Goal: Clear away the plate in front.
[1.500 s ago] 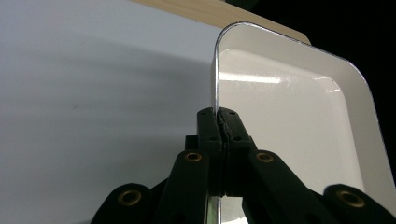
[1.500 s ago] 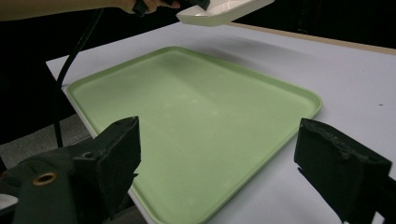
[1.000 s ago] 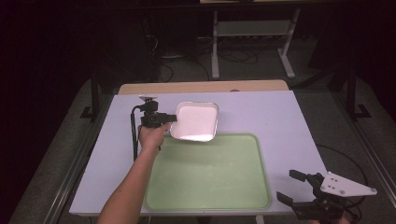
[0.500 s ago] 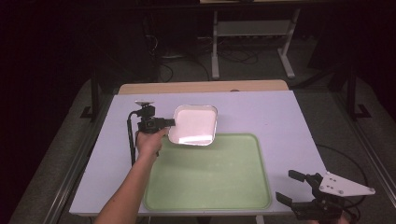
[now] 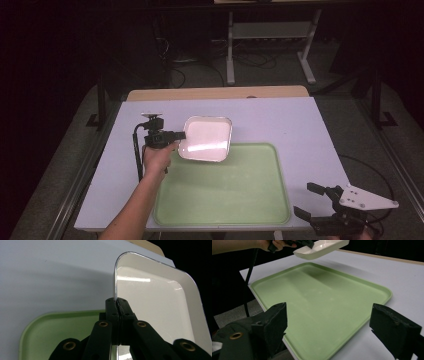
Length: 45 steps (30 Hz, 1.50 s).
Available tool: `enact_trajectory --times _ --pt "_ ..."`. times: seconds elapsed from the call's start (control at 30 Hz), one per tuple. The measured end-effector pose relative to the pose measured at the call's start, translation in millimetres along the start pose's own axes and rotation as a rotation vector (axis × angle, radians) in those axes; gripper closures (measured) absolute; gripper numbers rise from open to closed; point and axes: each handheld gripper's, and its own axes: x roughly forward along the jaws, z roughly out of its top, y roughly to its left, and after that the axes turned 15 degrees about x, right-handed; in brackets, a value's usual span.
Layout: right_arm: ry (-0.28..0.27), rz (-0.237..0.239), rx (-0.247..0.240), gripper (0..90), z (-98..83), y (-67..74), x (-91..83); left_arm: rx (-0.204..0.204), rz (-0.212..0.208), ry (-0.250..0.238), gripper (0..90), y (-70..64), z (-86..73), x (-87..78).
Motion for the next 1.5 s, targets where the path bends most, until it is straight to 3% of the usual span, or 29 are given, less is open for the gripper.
enact_trajectory --times 0.37,0.5,0.83,1.13,1.27,1.5 --pt "0.001 0.006 0.003 13.8 -0.6 0.1 -0.5 -0.002 0.002 0.021 88.6 -7.0 -18.1 -1.7" --pt "0.001 0.009 0.005 13.8 -1.1 0.5 -0.2 -0.010 -0.018 0.026 88.6 -9.7 -27.9 0.6" --pt "0.000 0.013 0.008 13.8 -1.3 1.0 1.3 0.007 -0.027 0.024 88.6 -16.0 -39.3 -6.1" --pt "0.004 0.016 0.008 13.8 -1.3 1.8 1.9 -0.018 -0.029 0.015 88.6 -17.4 -54.7 -11.7" --pt "0.005 0.018 0.007 13.8 -1.4 2.1 2.5 -0.037 -0.011 0.007 88.6 -17.8 -62.8 -14.1" --pt "0.009 0.022 0.007 13.8 -1.1 2.6 3.8 -0.023 0.025 0.016 88.6 -26.4 -79.1 -16.0"
